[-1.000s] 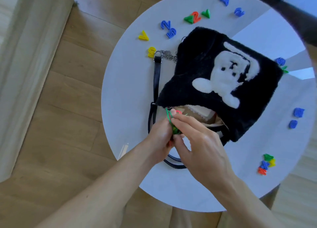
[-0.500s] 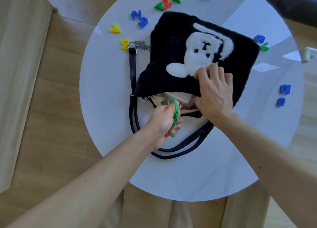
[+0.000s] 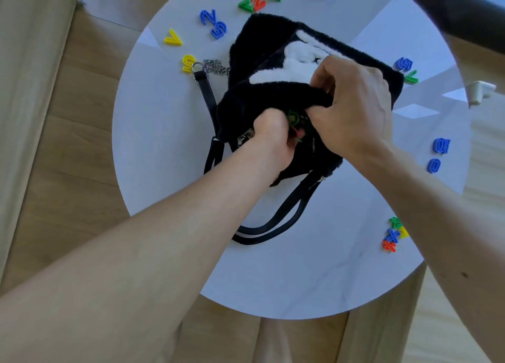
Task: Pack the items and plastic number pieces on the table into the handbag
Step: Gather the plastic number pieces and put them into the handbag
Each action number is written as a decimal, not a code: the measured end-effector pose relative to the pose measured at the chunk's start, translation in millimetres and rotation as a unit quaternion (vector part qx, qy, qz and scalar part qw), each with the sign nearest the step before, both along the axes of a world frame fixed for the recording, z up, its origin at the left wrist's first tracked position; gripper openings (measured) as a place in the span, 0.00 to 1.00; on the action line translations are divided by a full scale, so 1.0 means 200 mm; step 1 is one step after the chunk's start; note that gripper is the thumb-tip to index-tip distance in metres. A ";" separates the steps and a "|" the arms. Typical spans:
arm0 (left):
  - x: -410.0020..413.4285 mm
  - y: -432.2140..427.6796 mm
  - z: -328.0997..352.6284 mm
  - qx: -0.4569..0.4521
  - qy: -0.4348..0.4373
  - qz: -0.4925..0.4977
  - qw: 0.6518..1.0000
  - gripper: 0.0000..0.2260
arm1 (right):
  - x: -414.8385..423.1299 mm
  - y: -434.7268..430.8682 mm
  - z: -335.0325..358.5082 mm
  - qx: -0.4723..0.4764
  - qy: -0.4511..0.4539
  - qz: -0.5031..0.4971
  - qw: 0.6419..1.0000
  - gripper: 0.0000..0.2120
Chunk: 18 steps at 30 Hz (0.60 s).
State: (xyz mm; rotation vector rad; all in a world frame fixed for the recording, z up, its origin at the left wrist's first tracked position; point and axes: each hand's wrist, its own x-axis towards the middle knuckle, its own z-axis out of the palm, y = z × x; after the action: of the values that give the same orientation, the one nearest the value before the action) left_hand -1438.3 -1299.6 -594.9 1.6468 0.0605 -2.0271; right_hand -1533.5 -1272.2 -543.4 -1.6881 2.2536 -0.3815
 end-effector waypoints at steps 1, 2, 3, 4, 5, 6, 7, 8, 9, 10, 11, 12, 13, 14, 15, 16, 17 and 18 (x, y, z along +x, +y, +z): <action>0.01 0.00 0.02 -0.008 0.023 0.022 0.999 0.17 | 0.00 0.00 0.00 0.001 -0.004 -0.003 1.000 0.12; 0.02 0.00 0.04 -0.017 0.057 0.038 0.997 0.16 | 0.00 0.00 0.00 0.001 -0.008 -0.007 1.000 0.12; 0.04 0.02 0.06 -0.026 0.095 0.045 0.994 0.15 | 0.00 -0.01 0.00 0.003 -0.013 -0.011 1.000 0.12; 0.05 0.04 0.08 -0.034 0.132 0.043 0.990 0.14 | 0.00 -0.01 0.00 0.005 -0.017 -0.013 1.000 0.12; 0.06 0.06 0.09 -0.044 0.163 0.038 0.985 0.14 | 0.00 -0.01 0.00 0.006 -0.022 -0.013 1.000 0.11; 0.07 0.09 0.09 -0.052 0.186 0.036 0.980 0.14 | 0.00 0.00 0.00 0.007 -0.026 -0.014 1.000 0.11; 0.08 0.11 0.09 -0.058 0.203 0.040 0.977 0.13 | -0.01 0.00 0.00 0.011 -0.030 -0.014 0.999 0.10; 0.09 0.12 0.09 -0.064 0.213 0.048 0.974 0.13 | -0.01 0.00 0.00 0.014 -0.033 -0.015 0.999 0.10; 0.10 0.14 0.08 -0.070 0.219 0.055 0.972 0.13 | -0.02 0.01 0.00 0.018 -0.037 -0.013 0.999 0.10; 0.10 0.15 0.08 -0.076 0.223 0.060 0.970 0.13 | -0.02 0.01 0.00 0.020 -0.042 -0.008 0.999 0.10; 0.11 0.16 0.09 -0.083 0.227 0.061 0.968 0.13 | -0.03 0.02 0.00 0.022 -0.047 -0.003 0.999 0.09; 0.11 0.17 0.10 -0.091 0.231 0.058 0.967 0.14 | -0.03 0.03 0.00 0.022 -0.049 0.002 0.999 0.09; 0.11 0.18 0.11 -0.096 0.229 0.056 0.967 0.14 | -0.03 0.04 -0.01 0.022 -0.051 0.005 0.998 0.09; 0.11 0.19 0.12 -0.099 0.220 0.056 0.969 0.14 | -0.04 0.05 -0.02 0.022 -0.051 0.007 0.998 0.09; 0.11 0.20 0.12 -0.102 0.207 0.060 0.971 0.14 | -0.04 0.06 -0.03 0.021 -0.051 0.007 0.998 0.09; 0.11 0.22 0.12 -0.105 0.189 0.066 0.974 0.14 | -0.04 0.07 -0.04 0.020 -0.051 0.007 0.998 0.09; 0.10 0.23 0.12 -0.107 0.168 0.071 0.977 0.14 | -0.05 0.08 -0.05 0.018 -0.051 0.008 0.998 0.09; 0.10 0.25 0.12 -0.110 0.146 0.077 0.980 0.13 | -0.05 0.09 -0.06 0.014 -0.050 0.011 0.999 0.10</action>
State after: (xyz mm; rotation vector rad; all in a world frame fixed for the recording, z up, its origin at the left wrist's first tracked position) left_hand -1418.2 -1249.8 -571.1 1.1674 0.0640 -2.0579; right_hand -1544.2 -1253.3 -554.8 -1.6405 2.1570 -0.4181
